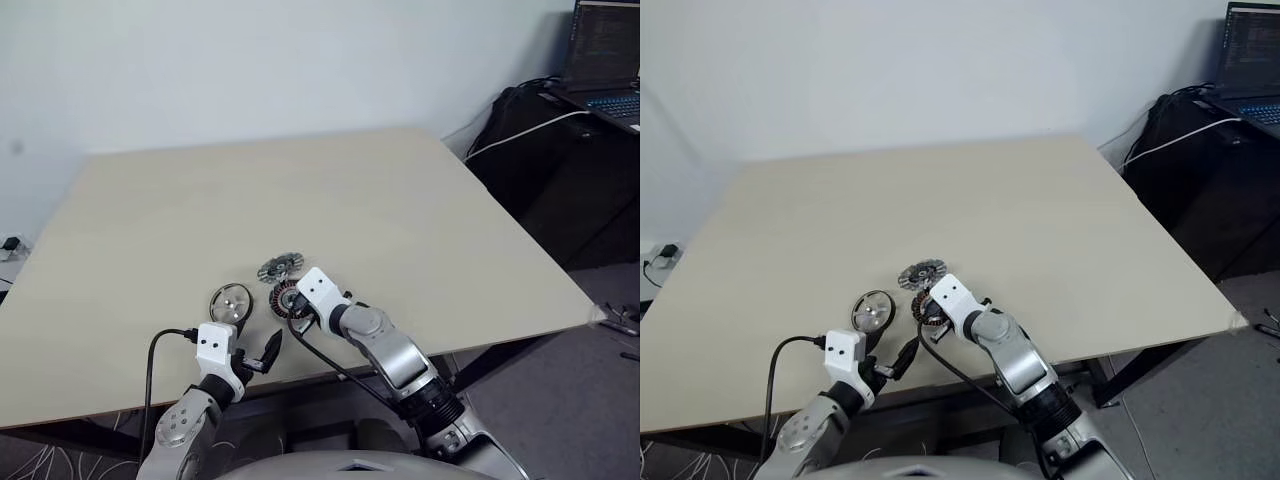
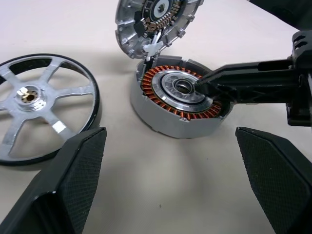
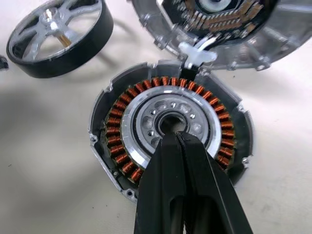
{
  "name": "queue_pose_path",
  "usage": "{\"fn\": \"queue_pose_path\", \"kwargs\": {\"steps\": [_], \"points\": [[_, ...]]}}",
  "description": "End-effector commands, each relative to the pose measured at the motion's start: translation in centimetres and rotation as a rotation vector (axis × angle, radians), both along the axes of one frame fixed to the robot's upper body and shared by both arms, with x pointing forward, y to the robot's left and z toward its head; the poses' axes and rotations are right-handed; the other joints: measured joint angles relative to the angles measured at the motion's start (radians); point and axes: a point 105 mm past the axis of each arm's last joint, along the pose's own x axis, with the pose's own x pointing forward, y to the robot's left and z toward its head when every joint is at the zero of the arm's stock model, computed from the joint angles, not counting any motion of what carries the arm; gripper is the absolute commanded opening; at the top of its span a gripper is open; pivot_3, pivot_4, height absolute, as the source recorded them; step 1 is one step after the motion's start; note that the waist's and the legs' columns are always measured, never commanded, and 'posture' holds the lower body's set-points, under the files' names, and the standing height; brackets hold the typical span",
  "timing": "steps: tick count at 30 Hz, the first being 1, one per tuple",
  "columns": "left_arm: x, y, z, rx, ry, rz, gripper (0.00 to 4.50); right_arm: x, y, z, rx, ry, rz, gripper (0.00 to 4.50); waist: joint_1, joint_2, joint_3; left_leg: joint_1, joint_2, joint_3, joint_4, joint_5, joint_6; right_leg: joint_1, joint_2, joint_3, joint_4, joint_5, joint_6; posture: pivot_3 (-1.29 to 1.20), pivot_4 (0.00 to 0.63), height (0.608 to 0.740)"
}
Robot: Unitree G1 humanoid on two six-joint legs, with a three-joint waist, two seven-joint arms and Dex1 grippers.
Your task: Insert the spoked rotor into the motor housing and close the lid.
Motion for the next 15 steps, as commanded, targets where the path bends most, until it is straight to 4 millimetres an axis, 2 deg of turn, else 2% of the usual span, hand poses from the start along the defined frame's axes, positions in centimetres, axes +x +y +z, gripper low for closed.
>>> {"fn": "queue_pose_path", "kwargs": {"steps": [1, 7, 10, 15], "points": [[0.6, -0.2, 1.4, -0.005, -0.055, -0.007, 4.5, 0.8, 1.4, 2.7, 0.075, -0.086, 0.02, 0.04, 0.0, 0.0, 0.0, 0.0, 0.0, 0.0, 0.0, 0.0, 0.0, 0.0, 0.0, 0.0, 0.0, 0.0, 0.0, 0.0, 0.0, 0.74], [0.5, -0.2, 1.4, -0.005, -0.056, -0.005, 4.5, 1.2, 2.4, 3.0, 0.075, -0.103, 0.04, 0.04, 0.0, 0.0, 0.0, 0.0, 0.0, 0.0, 0.0, 0.0, 0.0, 0.0, 0.0, 0.0, 0.0, 0.0, 0.0, 0.0, 0.0, 0.74], [0.5, -0.2, 1.5, -0.006, -0.057, -0.002, 4.5, 1.5, 2.6, 3.0, 0.073, -0.104, 0.046, 0.04, 0.001, 0.0, 0.0, 0.0, 0.0, 0.0, 0.0, 0.0, 0.0, 0.0, 0.0, 0.0, 0.0, 0.003, -0.005, 0.0, 0.0, 0.74], [0.5, -0.1, 1.5, -0.008, -0.059, 0.003, 4.5, 1.8, 1.9, 1.3, 0.034, -0.065, 0.031, 0.04, 0.0, 0.0, 0.0, 0.0, 0.0, 0.0, 0.0, 0.0, 0.0, 0.0, 0.0, 0.0, 0.0, 0.003, -0.005, 0.0, 0.0, 0.74]]}}
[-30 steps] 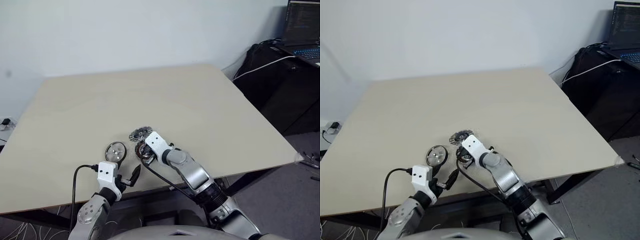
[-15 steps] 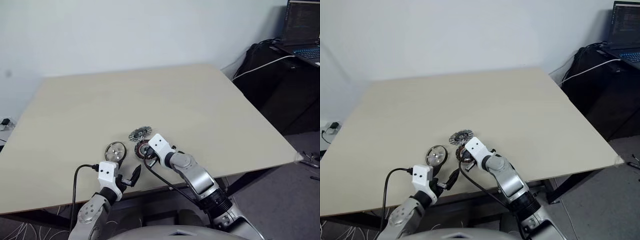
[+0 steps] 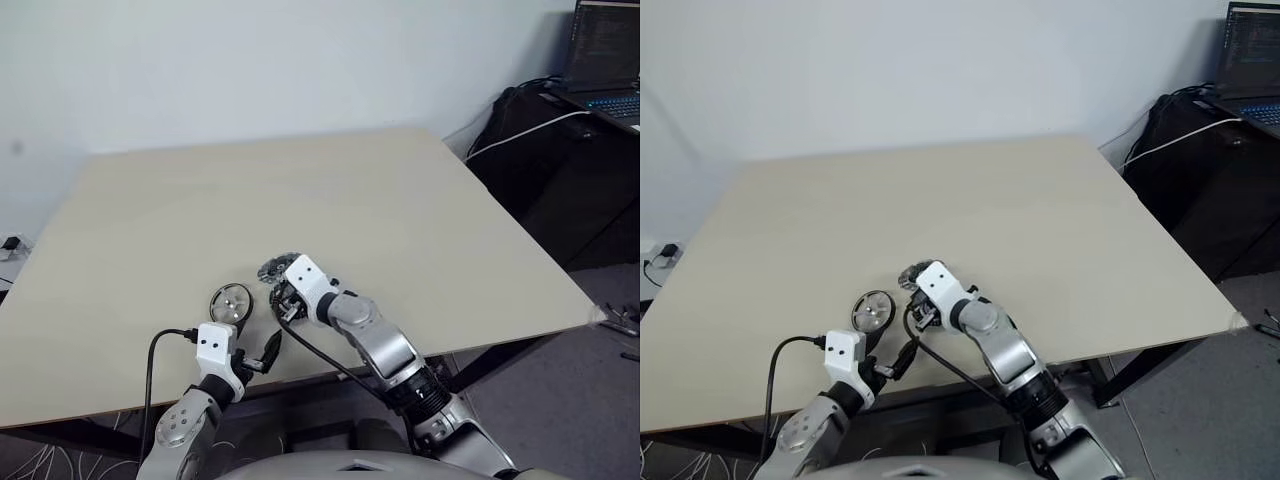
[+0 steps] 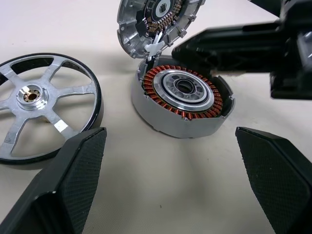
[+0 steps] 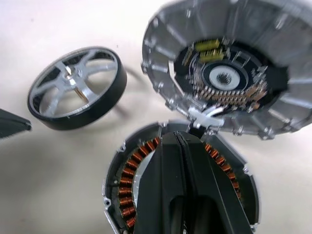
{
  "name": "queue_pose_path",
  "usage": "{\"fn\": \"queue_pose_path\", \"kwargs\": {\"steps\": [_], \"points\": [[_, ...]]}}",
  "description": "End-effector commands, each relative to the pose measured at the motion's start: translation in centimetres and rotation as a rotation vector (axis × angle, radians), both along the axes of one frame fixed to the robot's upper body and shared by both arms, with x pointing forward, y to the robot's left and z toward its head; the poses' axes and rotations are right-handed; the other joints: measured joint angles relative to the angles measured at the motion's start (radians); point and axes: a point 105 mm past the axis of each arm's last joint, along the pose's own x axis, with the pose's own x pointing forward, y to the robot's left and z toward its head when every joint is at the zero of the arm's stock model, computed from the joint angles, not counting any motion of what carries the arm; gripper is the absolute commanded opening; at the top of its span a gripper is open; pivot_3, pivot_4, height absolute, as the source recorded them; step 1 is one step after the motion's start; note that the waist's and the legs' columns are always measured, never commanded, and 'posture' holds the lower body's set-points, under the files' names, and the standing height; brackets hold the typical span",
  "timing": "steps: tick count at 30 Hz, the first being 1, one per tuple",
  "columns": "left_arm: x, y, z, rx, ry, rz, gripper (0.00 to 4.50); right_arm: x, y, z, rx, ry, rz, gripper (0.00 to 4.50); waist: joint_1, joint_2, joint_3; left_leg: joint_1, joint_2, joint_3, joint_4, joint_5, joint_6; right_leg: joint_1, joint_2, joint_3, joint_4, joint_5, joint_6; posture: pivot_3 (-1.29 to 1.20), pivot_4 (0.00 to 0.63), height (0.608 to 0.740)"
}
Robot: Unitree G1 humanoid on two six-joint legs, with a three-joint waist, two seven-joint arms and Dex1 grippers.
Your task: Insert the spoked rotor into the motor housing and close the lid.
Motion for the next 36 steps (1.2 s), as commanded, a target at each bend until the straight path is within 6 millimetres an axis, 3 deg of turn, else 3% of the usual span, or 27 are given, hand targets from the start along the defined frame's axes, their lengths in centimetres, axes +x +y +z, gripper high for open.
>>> {"fn": "queue_pose_path", "kwargs": {"steps": [1, 6, 10, 17, 22, 28, 32, 36], "points": [[0.5, -0.2, 1.6, -0.009, -0.062, 0.0, 4.5, 0.7, -0.3, 0.0, -0.006, -0.014, -0.009, 0.04, 0.0, 0.0, 0.0, 0.0, 0.0, 0.0, 0.0, 0.0, 0.0, 0.0, 0.0, 0.0, 0.0, 0.0, 0.0, 0.0, 0.0, 0.74], [0.6, -0.2, 1.6, -0.011, -0.064, 0.003, 4.5, 0.5, -2.2, -2.7, -0.069, 0.047, -0.055, 0.04, 0.0, 0.0, -0.001, 0.0, 0.0, 0.0, 0.0, 0.0, 0.0, 0.0, 0.0, 0.0, 0.0, 0.0, 0.0, 0.0, 0.0, 0.74], [0.6, -0.2, 1.6, -0.012, -0.063, 0.0, 4.5, 0.5, -3.2, -3.2, -0.078, 0.056, -0.086, 0.04, 0.0, 0.0, -0.002, 0.002, 0.0, 0.0, 0.0, 0.001, -0.001, 0.001, 0.0, 0.0, 0.0, 0.0, 0.001, 0.0, 0.0, 0.74], [0.6, -0.3, 1.5, -0.013, -0.063, -0.006, 4.5, 0.6, -3.7, -2.2, -0.044, 0.036, -0.104, 0.04, 0.001, 0.0, -0.003, 0.002, 0.0, 0.0, 0.001, 0.001, -0.002, 0.002, -0.001, 0.0, 0.001, -0.003, 0.005, 0.0, 0.0, 0.74], [0.4, -0.1, 1.5, -0.014, -0.063, 0.001, 4.5, 0.4, -3.4, 1.2, 0.1, -0.038, -0.096, 0.04, 0.002, 0.0, -0.002, 0.001, 0.0, -0.001, 0.001, 0.002, -0.001, 0.001, -0.001, 0.0, 0.001, -0.003, 0.006, 0.0, 0.0, 0.74], [0.3, 0.0, 1.4, -0.05, -0.056, 0.052, 4.5, -0.5, -5.1, 3.0, 0.151, -0.084, -0.111, 0.04, 0.002, 0.0, -0.001, -0.001, 0.0, -0.001, 0.0, 0.001, -0.001, -0.001, -0.001, -0.001, 0.0, -0.003, 0.005, 0.0, 0.0, 0.74], [0.8, 1.2, 3.4, -0.339, -0.108, 0.254, 4.5, -1.2, -6.6, 3.0, 0.146, -0.075, -0.139, 0.04, 0.004, -0.002, 0.0, -0.002, 0.0, -0.001, 0.0, 0.001, 0.0, 0.0, -0.002, -0.001, -0.001, -0.003, 0.006, 0.0, 0.0, 0.74], [0.4, 2.4, 3.1, -0.475, -0.087, 0.389, 4.5, -1.9, -7.4, 2.1, 0.119, -0.044, -0.15, 0.04, 0.003, -0.004, 0.001, -0.002, 0.0, -0.001, 0.001, -0.001, -0.004, 0.0, -0.003, -0.001, -0.002, -0.003, 0.006, 0.0, 0.0, 0.74]]}}
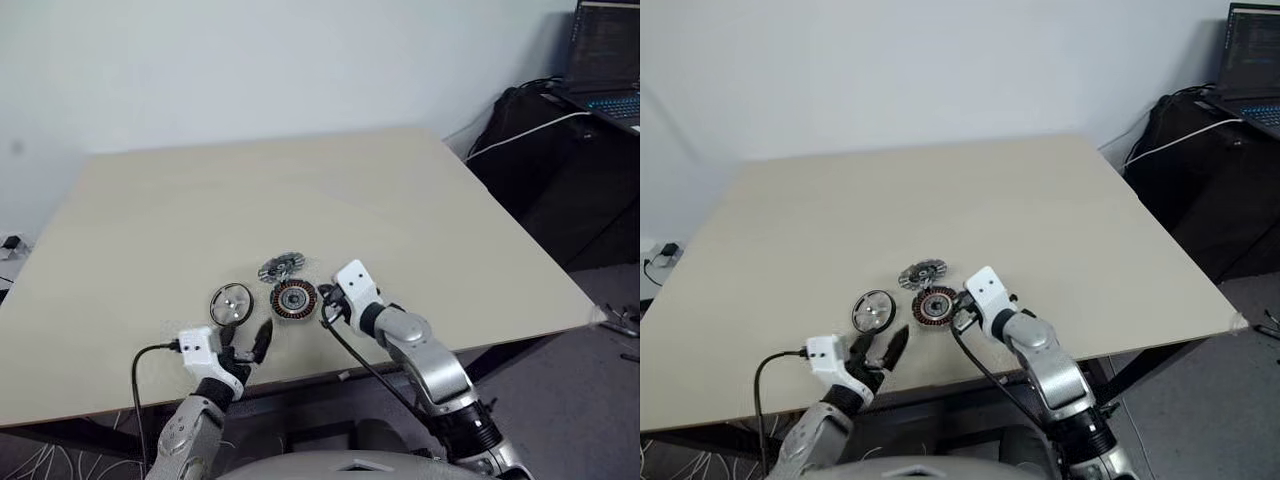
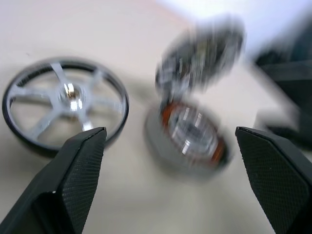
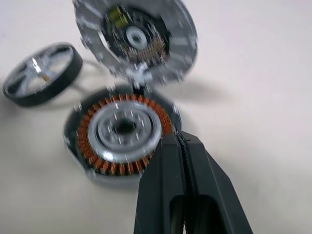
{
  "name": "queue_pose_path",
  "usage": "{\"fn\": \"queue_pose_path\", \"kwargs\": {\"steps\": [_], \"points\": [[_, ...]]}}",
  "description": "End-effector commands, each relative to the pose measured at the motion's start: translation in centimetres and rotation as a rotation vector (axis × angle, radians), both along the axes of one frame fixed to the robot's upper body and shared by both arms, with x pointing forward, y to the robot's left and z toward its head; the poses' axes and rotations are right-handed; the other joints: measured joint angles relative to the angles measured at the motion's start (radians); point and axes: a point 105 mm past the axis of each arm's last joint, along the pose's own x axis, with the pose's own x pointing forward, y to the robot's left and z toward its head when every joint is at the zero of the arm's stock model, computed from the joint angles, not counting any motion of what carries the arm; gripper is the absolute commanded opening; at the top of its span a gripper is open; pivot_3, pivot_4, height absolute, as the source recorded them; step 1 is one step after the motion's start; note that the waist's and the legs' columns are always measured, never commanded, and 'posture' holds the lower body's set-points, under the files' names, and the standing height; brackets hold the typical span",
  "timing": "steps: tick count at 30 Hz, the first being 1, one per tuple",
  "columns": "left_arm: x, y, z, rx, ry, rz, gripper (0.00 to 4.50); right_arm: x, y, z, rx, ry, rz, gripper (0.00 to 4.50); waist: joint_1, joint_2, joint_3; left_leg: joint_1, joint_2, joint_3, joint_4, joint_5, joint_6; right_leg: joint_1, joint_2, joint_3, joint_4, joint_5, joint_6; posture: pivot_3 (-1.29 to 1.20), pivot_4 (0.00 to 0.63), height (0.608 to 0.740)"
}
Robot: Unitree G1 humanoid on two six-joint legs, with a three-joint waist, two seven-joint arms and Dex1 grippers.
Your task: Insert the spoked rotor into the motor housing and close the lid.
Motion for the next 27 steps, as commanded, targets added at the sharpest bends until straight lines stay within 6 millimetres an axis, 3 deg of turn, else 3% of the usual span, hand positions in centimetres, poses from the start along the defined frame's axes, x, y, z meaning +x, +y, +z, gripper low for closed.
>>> {"fn": "queue_pose_path", "kwargs": {"steps": [1, 10, 27], "points": [[0.1, 1.5, 0.8, -0.056, -0.02, 0.107, 4.5, 0.2, -0.1, 1.2, 0.018, -0.037, -0.003, 0.04, -0.002, -0.001, 0.0, 0.0, 0.001, 0.0, 0.0, 0.0, 0.0, 0.0, 0.0, 0.0, 0.0, 0.0, 0.0, 0.0, 0.0, 0.74], [1.1, 5.3, -1.0, 0.063, 0.11, 0.307, 4.5, 0.0, 0.5, 0.9, 0.029, -0.022, -0.008, 0.04, 0.006, -0.009, 0.004, 0.0, 0.0, 0.0, 0.001, 0.001, 0.001, 0.001, 0.002, -0.001, 0.0, 0.0, 0.001, 0.0, 0.0, 0.74], [3.6, 3.7, -2.2, 0.048, 0.203, 0.217, 4.5, 0.0, 0.2, 0.7, 0.034, -0.021, -0.038, 0.04, 0.022, -0.009, 0.004, 0.0, -0.001, 0.0, 0.001, 0.001, 0.001, 0.001, 0.002, 0.0, 0.0, 0.001, 0.001, 0.0, 0.0, 0.74]]}}
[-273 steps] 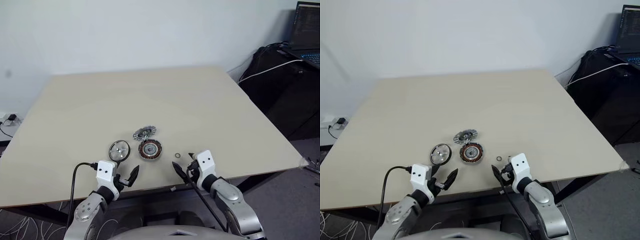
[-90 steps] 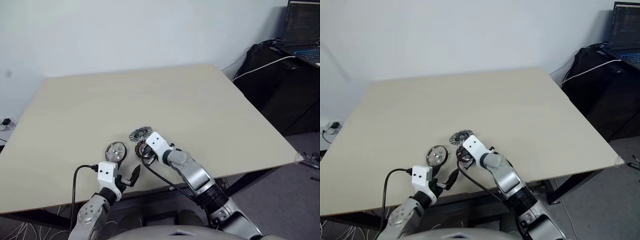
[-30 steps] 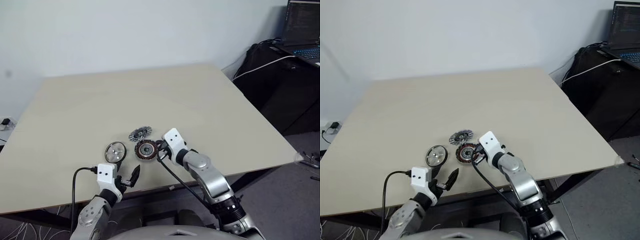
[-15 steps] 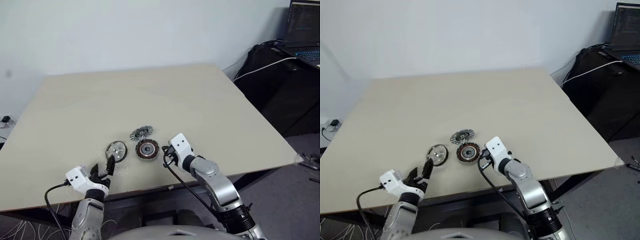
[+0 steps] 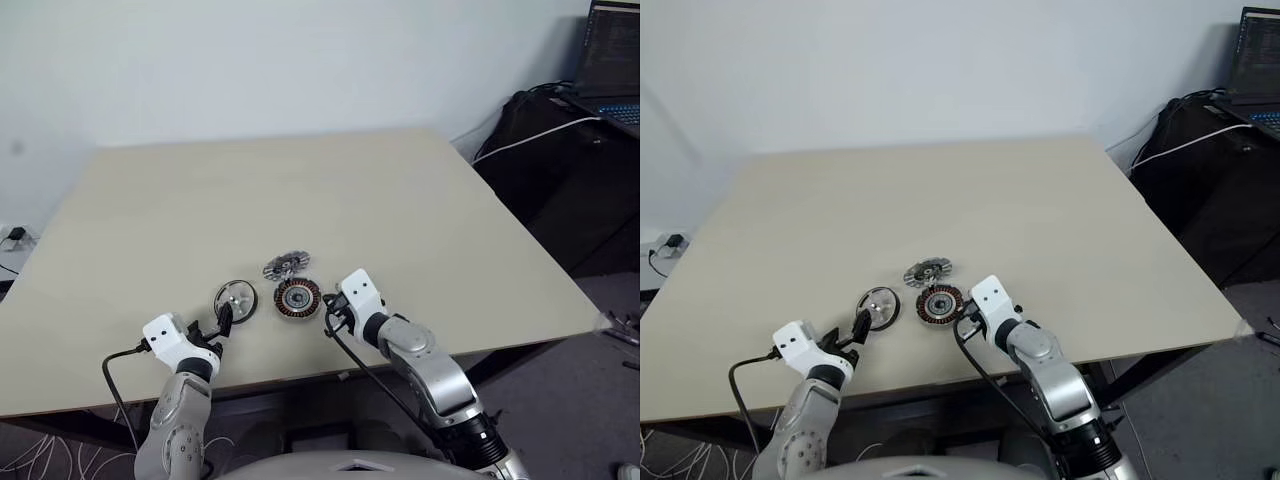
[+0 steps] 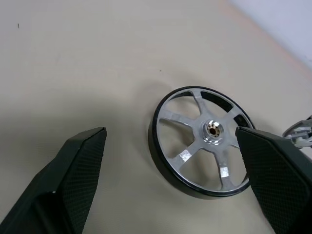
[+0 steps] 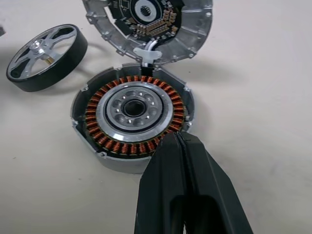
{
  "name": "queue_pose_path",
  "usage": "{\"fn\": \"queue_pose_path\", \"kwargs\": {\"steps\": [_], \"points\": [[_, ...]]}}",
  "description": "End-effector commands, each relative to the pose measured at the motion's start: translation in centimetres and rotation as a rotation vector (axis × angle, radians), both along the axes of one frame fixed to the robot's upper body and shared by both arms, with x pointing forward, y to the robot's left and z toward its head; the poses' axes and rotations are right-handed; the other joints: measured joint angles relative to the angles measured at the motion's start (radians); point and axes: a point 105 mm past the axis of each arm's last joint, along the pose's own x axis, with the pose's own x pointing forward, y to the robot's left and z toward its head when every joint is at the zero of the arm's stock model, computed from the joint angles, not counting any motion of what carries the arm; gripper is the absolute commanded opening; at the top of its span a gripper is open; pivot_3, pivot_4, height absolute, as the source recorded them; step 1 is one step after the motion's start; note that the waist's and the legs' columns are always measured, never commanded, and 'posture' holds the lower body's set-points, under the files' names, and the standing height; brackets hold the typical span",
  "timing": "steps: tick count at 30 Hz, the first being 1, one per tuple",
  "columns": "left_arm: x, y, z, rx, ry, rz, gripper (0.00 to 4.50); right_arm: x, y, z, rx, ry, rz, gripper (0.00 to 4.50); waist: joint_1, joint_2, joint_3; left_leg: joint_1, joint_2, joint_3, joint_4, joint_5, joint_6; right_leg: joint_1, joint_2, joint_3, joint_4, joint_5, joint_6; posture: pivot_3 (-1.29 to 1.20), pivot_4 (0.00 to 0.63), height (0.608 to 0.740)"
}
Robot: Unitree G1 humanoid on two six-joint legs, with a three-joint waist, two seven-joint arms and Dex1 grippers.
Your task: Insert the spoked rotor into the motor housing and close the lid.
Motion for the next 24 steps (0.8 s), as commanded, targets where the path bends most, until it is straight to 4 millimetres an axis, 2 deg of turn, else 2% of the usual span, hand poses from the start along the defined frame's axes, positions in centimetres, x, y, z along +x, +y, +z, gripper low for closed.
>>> {"fn": "queue_pose_path", "kwargs": {"steps": [1, 14, 24], "points": [[0.9, -0.8, 0.5, -0.043, -0.014, -0.011, 4.5, 0.6, 0.0, 1.5, 0.026, -0.056, -0.011, 0.04, 0.0, 0.0, 0.0, 0.0, 0.0, 0.0, 0.0, 0.0, 0.0, 0.0, 0.0, 0.0, 0.0, 0.0, 0.0, 0.0, 0.0, 0.74], [1.6, -2.4, 0.9, -0.122, -0.019, -0.069, 4.5, 0.6, 0.3, 1.5, 0.032, -0.056, -0.012, 0.04, 0.001, 0.0, 0.0, 0.0, 0.0, 0.0, 0.0, 0.0, 0.0, 0.0, 0.0, 0.0, 0.0, 0.001, -0.002, 0.0, 0.0, 0.74], [2.6, -3.8, 2.6, -0.217, -0.118, -0.115, 4.5, 0.5, 0.5, 1.5, 0.038, -0.051, -0.011, 0.04, 0.001, 0.0, 0.0, 0.0, 0.0, 0.0, 0.0, 0.0, 0.0, 0.0, 0.0, 0.0, 0.0, 0.003, -0.005, 0.0, 0.0, 0.74]]}}
